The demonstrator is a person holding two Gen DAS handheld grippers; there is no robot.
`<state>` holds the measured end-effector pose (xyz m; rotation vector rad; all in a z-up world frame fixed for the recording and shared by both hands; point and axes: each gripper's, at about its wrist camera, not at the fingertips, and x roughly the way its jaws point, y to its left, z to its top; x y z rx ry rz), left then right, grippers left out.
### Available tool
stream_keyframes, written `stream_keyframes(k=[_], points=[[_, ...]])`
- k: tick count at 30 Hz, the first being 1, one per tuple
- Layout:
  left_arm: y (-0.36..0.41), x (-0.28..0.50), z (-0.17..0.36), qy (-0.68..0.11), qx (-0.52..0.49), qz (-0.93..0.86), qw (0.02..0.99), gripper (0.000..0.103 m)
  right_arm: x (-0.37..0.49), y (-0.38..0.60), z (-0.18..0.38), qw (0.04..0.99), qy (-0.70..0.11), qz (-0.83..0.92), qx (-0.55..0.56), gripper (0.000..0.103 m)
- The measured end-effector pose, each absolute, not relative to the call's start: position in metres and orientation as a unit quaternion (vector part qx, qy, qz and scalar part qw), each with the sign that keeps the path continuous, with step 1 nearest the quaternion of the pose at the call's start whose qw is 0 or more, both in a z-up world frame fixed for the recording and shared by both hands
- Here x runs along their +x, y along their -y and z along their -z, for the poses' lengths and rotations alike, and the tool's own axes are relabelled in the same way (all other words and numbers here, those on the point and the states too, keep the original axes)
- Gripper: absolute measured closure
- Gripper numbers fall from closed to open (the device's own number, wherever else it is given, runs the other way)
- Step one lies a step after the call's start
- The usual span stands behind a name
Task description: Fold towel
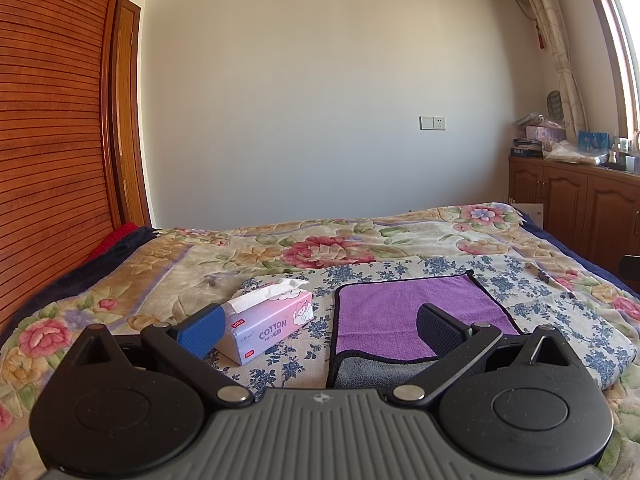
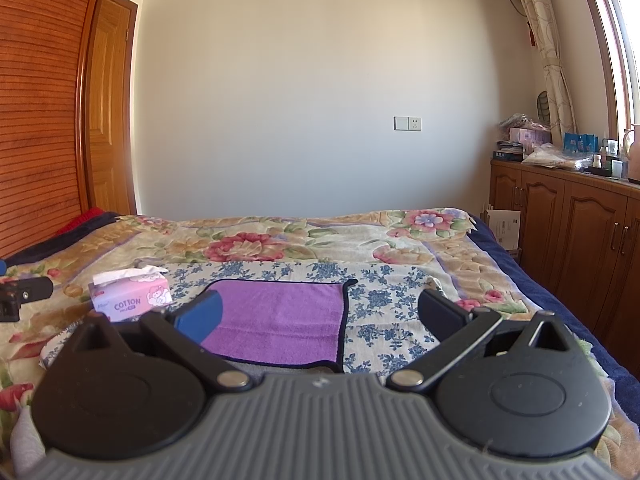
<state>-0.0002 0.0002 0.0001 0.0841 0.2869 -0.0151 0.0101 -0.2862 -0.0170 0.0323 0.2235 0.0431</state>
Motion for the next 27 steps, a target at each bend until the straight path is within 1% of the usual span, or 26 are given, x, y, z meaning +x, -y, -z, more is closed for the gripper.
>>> stream_keyframes(k=[27], points=[[-0.0031,0.0004,0.0007,-0.151,0.043,0.009,0.988,0.000,0.0122,0.2845,0.0186,0.992,-0.120,-0.024,0.016,0.000]])
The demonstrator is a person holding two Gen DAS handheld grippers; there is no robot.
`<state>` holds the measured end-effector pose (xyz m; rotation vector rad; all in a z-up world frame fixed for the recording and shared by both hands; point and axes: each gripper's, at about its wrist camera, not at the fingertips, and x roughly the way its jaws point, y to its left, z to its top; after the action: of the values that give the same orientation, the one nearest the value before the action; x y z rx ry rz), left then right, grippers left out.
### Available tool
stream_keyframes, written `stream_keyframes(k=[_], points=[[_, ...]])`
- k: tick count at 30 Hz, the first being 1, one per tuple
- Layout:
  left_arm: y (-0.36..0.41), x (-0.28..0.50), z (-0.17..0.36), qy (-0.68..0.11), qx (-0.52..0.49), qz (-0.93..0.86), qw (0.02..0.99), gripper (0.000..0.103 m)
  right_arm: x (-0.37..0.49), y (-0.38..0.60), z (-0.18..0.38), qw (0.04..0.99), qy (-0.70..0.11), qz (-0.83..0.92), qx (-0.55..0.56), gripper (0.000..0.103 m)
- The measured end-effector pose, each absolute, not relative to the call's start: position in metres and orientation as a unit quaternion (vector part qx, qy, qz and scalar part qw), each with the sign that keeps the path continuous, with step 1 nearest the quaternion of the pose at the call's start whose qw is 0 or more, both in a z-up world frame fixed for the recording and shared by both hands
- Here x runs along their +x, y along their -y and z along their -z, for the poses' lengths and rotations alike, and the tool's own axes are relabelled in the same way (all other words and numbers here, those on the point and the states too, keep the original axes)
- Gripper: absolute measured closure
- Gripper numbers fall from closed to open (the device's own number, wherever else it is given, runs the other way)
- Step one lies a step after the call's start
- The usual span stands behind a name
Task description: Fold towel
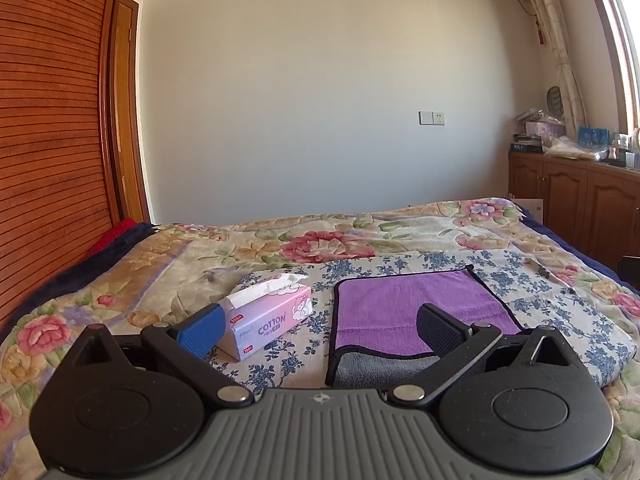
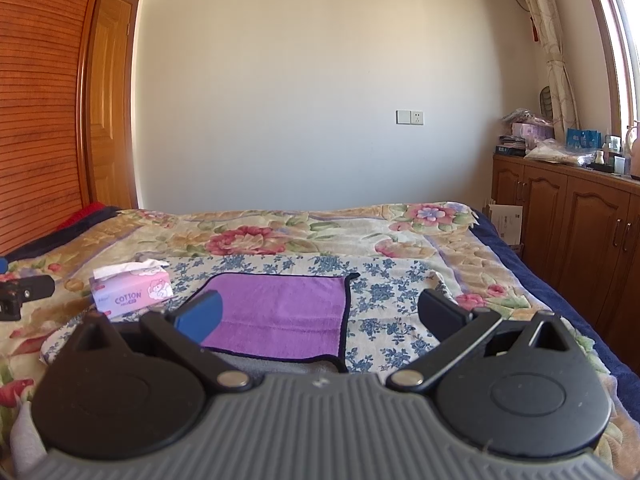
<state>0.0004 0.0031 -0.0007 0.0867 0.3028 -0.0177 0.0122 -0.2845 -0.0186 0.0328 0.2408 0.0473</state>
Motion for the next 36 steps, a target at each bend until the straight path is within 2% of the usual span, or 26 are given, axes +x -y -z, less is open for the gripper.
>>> stream_keyframes(k=[36], points=[[0.017,0.040,0.021,-0.193,0.092,0.032,0.976,0.000,0.040,0.280,0.021,0.984,-0.170,-0.053,0.002,0.000]])
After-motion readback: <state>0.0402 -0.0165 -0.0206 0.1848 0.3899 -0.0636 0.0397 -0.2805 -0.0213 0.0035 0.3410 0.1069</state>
